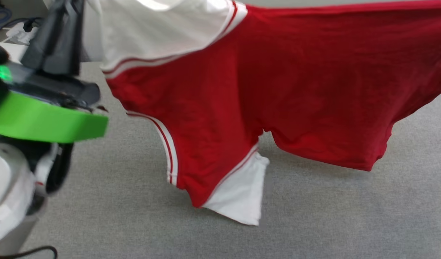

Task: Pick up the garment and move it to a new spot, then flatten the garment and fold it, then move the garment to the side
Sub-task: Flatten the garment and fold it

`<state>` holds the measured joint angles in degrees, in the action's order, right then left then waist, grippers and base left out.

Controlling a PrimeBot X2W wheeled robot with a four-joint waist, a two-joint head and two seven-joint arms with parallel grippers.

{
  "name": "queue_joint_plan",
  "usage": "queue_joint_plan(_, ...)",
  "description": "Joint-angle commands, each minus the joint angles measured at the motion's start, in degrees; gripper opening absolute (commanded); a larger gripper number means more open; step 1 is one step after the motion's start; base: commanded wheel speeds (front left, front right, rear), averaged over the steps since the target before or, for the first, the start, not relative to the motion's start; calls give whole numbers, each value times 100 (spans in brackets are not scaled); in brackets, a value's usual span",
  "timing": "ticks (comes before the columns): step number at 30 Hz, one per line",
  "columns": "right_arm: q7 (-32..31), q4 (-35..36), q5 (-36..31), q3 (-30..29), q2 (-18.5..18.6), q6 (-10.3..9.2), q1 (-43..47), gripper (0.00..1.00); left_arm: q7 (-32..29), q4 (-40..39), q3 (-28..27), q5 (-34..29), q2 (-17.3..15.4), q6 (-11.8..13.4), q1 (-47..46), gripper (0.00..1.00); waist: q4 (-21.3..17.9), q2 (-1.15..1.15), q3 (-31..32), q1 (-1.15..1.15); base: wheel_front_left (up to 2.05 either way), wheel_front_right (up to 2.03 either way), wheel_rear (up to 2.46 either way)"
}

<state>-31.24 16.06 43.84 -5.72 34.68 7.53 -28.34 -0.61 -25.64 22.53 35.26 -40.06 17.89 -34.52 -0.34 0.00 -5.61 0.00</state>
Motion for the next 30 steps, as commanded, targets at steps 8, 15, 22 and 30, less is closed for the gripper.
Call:
queue_joint_plan(8,415,-60,-267,-121,-124,-4,-999,0,-631,409,-247,-161,-608,-571,-1677,0,-168,0,-1059,0,0,0,0)
queue_joint_plan(15,499,-659,-591,212,-202,-4,-2261,0,-994,1369,-239,-258,-964,-1353,-3149,0,-293,0,-1996,0,0,0,0)
queue_joint_plan(22,956,-1716,-1070,795,-210,-4,-3830,0,-1009,2723,153,-698,-713,-2145,-4973,0,-298,0,-2813,0,0,0,0)
queue_joint_plan(30,1850,-3242,-1766,1275,-583,-4,-5668,0,-456,4735,612,-1456,-88,-2415,-7164,0,-348,0,-3459,0,0,0,0)
